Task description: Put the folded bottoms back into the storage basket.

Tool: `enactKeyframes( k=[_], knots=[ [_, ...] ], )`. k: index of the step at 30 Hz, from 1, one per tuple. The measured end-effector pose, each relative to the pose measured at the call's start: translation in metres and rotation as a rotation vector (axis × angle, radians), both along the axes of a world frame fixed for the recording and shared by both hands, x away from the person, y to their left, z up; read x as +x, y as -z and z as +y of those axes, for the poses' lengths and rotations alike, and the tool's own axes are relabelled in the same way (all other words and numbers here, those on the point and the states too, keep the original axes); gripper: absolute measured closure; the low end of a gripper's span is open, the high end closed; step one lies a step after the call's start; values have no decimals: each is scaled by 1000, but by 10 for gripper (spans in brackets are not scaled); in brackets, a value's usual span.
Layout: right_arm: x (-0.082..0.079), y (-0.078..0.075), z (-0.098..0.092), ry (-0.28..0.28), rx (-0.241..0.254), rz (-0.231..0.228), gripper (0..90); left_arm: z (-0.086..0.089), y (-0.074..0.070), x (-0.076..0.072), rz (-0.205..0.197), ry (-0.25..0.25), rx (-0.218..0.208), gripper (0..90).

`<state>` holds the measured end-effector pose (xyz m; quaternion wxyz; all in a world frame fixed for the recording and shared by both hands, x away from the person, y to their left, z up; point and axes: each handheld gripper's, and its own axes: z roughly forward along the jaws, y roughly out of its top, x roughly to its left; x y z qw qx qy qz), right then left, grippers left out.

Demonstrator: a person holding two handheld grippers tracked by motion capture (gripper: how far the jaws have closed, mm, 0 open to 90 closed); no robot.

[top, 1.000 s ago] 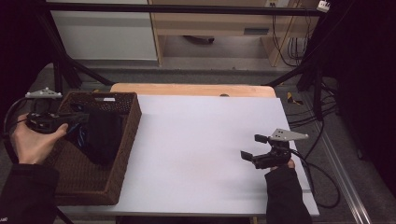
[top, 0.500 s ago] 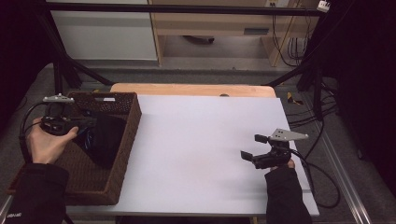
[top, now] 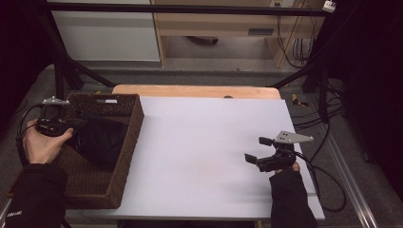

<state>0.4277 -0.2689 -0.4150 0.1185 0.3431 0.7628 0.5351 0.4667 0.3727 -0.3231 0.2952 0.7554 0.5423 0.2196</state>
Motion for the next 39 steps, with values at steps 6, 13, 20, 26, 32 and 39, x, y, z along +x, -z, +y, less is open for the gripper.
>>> enactKeyframes(
  k=[6,13,20,26,32,39],
  knots=[
    [0,1,1,1,0,3,30,16,11,3,2,-44,10,802],
    [0,1,1,2,-1,4,30,32,27,4,27,-99,-1,791],
    [0,1,1,-1,0,3,30,43,39,3,-29,-130,6,605],
    [0,1,1,-1,3,3,30,38,37,-5,-119,-101,-53,399],
    [0,1,1,-2,2,3,30,29,39,-11,-128,-51,-186,284],
    [0,0,1,-2,3,3,30,14,33,-18,-164,-9,-166,149]
  ],
)
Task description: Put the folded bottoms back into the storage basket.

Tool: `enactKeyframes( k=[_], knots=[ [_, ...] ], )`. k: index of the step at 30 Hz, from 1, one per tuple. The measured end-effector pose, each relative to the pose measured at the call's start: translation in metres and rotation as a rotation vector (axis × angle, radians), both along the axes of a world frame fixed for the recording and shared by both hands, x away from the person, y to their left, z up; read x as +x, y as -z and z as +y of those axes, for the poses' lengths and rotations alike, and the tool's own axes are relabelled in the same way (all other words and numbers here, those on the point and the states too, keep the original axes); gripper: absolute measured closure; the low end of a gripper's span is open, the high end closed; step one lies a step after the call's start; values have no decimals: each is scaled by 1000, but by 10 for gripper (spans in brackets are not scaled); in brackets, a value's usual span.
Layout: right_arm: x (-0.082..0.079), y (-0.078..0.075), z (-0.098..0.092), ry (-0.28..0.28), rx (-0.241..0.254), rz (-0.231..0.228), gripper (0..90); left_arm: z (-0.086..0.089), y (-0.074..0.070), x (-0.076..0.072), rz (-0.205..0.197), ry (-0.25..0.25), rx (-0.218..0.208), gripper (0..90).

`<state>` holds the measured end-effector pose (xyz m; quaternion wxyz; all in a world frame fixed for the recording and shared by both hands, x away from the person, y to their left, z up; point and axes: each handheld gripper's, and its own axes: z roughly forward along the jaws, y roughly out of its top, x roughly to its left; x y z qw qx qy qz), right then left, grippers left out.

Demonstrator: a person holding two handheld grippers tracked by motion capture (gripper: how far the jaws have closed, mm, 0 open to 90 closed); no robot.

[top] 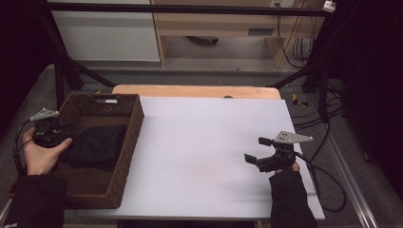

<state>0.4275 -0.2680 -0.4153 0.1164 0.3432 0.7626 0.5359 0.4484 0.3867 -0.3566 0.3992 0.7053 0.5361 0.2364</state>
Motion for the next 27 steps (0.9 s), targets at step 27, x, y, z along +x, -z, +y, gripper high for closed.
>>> enactKeyframes(
  k=[27],
  knots=[
    [-1,-1,-1,-2,5,-3,30,-66,-20,-25,-100,192,21,32]
  ],
)
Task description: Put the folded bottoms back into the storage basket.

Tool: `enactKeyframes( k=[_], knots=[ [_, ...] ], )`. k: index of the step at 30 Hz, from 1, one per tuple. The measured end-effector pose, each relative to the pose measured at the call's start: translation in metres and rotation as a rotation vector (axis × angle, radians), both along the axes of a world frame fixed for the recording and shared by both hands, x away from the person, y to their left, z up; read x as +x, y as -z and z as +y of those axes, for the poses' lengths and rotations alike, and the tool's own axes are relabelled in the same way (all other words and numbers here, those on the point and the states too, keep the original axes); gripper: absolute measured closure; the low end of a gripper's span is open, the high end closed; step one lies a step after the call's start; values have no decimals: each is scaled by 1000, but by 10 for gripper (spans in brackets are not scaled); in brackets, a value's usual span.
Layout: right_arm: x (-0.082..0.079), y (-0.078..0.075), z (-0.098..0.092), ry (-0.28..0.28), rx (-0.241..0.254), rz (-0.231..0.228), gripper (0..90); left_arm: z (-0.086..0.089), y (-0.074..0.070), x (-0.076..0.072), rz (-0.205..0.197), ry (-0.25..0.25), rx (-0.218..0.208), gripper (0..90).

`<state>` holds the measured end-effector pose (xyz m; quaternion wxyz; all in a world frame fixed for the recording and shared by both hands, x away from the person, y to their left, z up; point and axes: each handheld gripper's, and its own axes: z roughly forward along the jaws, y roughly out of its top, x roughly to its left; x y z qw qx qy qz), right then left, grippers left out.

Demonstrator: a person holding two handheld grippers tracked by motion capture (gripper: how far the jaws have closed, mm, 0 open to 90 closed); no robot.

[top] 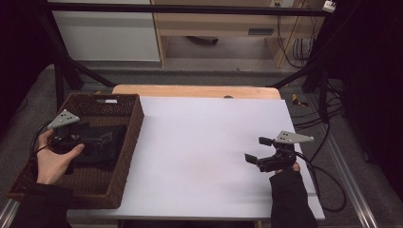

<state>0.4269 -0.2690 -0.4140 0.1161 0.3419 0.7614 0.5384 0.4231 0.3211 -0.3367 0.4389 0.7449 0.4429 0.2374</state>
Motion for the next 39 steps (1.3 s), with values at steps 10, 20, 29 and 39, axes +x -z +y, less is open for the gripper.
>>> enactKeyframes(
  k=[10,20,29,39],
  knots=[
    [0,0,0,-1,2,-3,30,-27,-5,-6,-32,68,13,31],
    [0,-1,0,-2,2,-4,30,-52,10,-6,-19,120,16,31],
    [0,-1,0,-2,2,-4,30,-63,26,-9,-9,144,8,31],
    [0,0,0,-2,0,-1,30,-70,46,-14,12,169,12,31]
  ],
)
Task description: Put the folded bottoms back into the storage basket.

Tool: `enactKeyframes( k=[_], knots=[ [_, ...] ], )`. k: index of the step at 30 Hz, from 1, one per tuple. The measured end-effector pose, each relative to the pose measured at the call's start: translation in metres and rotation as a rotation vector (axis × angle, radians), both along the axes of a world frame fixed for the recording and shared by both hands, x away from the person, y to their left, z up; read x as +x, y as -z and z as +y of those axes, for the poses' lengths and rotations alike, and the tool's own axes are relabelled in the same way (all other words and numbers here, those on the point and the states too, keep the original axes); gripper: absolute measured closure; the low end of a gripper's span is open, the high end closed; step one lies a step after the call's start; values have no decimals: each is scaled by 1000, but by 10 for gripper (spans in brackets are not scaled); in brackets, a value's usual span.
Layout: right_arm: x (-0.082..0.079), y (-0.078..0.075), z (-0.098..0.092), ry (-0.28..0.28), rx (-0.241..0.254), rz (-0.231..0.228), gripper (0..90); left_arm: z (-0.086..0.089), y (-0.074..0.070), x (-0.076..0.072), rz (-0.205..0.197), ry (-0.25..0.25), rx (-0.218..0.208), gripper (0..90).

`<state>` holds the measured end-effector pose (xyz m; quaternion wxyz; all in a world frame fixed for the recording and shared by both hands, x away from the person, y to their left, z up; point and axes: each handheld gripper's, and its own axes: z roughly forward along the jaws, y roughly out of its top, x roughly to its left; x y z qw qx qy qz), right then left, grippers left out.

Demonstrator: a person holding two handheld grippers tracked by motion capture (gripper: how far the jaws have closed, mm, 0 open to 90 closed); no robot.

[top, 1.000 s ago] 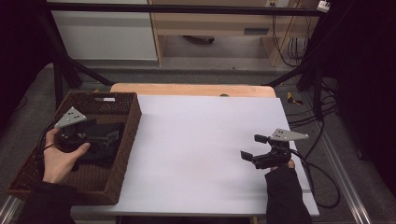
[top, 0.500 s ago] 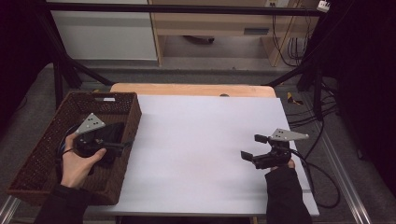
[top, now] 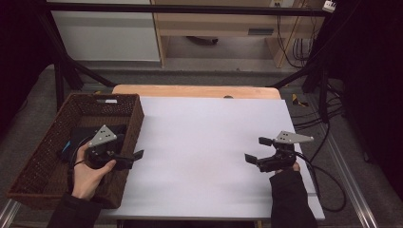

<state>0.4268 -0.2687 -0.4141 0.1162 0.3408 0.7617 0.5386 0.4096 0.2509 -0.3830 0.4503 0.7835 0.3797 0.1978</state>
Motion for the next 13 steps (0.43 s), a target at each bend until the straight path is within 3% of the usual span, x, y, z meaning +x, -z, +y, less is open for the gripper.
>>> enactKeyframes(
  k=[13],
  knots=[
    [0,1,0,-3,1,1,30,-2,10,-3,1,13,9,25]
  ],
)
